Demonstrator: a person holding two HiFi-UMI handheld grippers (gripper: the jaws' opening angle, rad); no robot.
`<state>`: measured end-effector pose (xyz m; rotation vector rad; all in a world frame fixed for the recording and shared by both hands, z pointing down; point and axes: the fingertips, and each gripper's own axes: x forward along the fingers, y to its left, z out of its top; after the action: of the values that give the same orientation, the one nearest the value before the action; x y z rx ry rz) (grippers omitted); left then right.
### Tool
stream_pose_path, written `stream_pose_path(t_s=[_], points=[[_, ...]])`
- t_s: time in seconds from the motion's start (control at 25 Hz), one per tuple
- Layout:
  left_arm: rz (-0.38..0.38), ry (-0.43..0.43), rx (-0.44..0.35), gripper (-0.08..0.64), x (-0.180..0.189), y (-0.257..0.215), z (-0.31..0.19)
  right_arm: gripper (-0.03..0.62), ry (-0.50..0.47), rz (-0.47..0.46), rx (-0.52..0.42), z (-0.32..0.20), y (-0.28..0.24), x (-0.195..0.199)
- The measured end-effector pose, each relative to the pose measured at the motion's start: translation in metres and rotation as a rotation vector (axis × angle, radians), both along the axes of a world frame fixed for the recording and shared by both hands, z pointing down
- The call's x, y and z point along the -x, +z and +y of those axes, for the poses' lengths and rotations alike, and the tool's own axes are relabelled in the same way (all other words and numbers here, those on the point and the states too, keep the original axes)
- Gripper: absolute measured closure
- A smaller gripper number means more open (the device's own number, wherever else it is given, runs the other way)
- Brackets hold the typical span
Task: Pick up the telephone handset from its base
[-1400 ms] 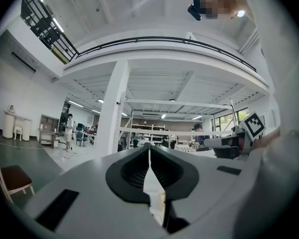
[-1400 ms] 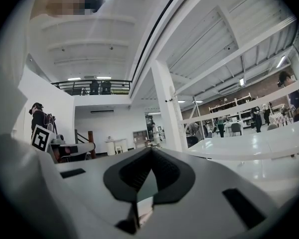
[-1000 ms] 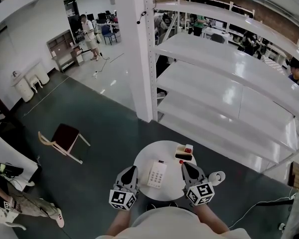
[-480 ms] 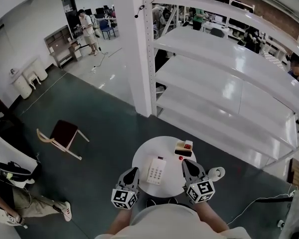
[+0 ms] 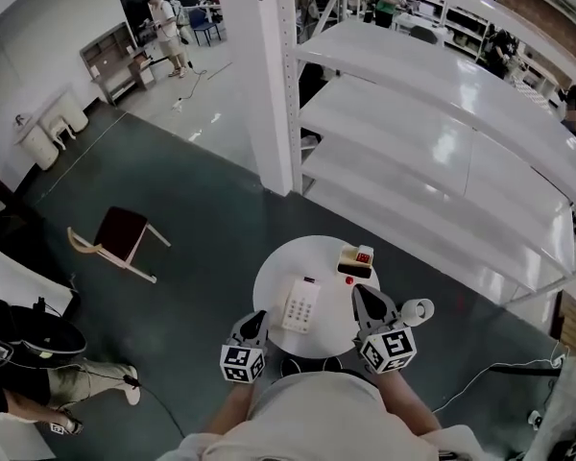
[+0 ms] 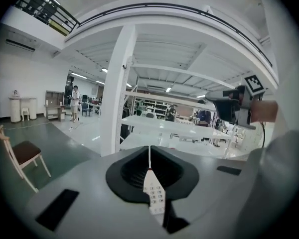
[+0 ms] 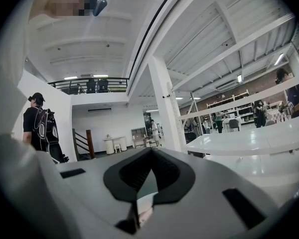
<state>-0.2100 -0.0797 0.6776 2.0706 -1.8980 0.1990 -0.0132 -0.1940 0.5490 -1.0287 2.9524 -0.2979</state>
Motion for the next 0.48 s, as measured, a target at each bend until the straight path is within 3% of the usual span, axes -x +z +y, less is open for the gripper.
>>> stream_pose_path(t_s=[0.16,0.32,0.48], points=[[0.006,0.008,0.098,0.534,-0.004,0.037,0.007,0.583,0.003,0.005,0.011,-0.001,0.003,0.0],[0.073,-0.012,0.162,0.534,-0.004,0.069,0.01,0.583,0.009,0.008,0.016,-0.003,0.002,0.0],[0.051,-0.019,0.219,0.534,-0.001,0.093,0.013,0.583,0.017,0.014,0.022,-0.006,0.002,0.0]])
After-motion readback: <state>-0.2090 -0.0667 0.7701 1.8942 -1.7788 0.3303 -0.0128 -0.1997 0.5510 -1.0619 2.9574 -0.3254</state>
